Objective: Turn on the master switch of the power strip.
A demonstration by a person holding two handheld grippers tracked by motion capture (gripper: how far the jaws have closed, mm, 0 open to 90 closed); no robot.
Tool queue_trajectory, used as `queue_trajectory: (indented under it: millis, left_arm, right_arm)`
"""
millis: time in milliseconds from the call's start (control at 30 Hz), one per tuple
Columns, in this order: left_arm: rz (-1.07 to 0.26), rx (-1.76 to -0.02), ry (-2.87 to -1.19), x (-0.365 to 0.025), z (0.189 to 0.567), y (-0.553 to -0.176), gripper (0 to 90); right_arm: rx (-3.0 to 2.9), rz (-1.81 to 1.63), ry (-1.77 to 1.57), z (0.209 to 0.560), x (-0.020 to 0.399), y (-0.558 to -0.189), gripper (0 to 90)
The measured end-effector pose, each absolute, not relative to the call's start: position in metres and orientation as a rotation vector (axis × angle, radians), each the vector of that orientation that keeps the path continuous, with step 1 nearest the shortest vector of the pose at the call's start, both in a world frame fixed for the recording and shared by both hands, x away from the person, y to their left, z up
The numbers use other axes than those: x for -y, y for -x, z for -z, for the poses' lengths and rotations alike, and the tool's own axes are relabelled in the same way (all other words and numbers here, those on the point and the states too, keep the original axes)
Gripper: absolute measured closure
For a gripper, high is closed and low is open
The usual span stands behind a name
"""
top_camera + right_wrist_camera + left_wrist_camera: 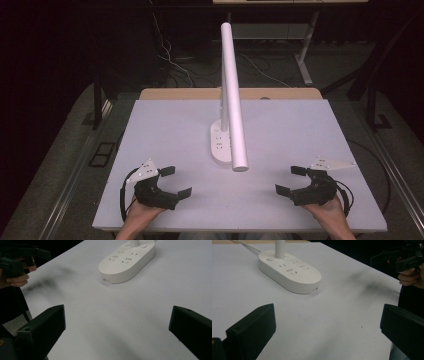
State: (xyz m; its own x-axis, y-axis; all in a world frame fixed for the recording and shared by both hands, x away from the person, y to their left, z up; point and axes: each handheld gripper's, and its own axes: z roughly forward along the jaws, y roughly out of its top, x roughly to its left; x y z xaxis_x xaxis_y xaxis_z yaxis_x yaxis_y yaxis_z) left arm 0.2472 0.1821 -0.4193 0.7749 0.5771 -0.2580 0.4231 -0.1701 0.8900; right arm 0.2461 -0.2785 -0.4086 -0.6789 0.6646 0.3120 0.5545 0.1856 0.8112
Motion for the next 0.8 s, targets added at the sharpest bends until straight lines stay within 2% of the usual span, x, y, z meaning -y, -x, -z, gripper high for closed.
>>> queue_trajectory:
  millis: [800]
  left_arm:
    - [-0.13, -0.773, -1.829, -0.1755, 0.4197, -0.2508, 0.0]
  right_arm:
    - [-2.358, -1.477, -1.213, 0.4123, 0.2769, -0.2465, 0.1]
